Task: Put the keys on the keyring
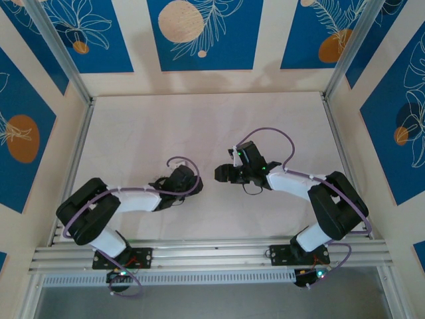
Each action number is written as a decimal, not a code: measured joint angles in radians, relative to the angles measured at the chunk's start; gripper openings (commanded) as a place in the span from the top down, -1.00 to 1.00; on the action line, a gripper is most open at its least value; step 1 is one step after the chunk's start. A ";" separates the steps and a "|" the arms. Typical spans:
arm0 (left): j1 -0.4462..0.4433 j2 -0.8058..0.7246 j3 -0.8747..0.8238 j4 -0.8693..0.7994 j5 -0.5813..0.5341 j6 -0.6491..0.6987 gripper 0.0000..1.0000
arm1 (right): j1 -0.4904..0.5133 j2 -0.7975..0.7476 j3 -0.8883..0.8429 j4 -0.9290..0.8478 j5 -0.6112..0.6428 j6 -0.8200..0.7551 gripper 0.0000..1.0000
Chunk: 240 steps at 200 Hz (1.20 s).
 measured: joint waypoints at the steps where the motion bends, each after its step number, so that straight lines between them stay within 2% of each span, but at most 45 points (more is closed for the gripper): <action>1: 0.000 0.000 0.000 0.000 0.000 0.000 0.08 | 0.000 0.000 0.000 0.000 0.000 0.000 -0.22; 97: 0.003 0.026 0.018 0.032 0.001 0.033 0.08 | 0.000 0.000 0.000 0.000 0.000 0.000 -0.22; 165: 0.003 -0.063 -0.035 0.042 0.000 0.033 0.08 | 0.000 0.000 0.000 0.000 0.000 0.000 -0.22; 240: 0.003 -0.037 -0.035 0.037 0.000 0.022 0.08 | 0.000 0.000 0.000 0.000 0.000 0.000 -0.22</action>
